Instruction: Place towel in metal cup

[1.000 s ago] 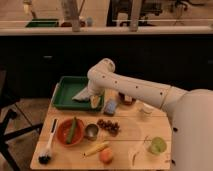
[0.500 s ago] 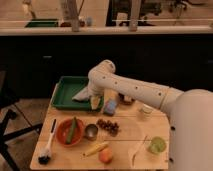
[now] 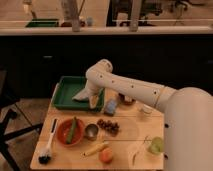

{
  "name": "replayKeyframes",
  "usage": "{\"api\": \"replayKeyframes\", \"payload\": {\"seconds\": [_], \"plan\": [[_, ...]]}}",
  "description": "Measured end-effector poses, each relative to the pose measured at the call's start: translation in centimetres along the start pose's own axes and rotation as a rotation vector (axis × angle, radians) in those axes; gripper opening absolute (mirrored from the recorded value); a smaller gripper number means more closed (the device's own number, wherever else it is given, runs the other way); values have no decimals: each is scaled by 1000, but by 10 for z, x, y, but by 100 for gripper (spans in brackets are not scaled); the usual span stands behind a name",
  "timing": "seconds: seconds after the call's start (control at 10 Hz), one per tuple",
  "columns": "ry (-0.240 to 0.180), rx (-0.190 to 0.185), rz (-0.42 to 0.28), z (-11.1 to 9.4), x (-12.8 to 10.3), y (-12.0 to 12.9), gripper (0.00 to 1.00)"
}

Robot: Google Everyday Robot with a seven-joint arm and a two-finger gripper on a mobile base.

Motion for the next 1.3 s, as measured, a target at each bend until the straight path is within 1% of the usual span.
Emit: {"api": "replayKeyframes", "payload": {"seconds": [0.2, 0.5, 0.7, 0.9, 1.1, 1.2, 1.3], "plan": [[5, -4, -68, 0, 2, -16, 80], [8, -8, -148, -1, -1, -38, 80], [8, -19, -198, 3, -6, -51, 80], [7, -40, -242, 8, -11, -60, 80], [8, -82, -293, 19, -14, -69, 80], [8, -95, -310, 24, -14, -73, 80], [11, -112, -331, 33, -14, -77, 80]]}}
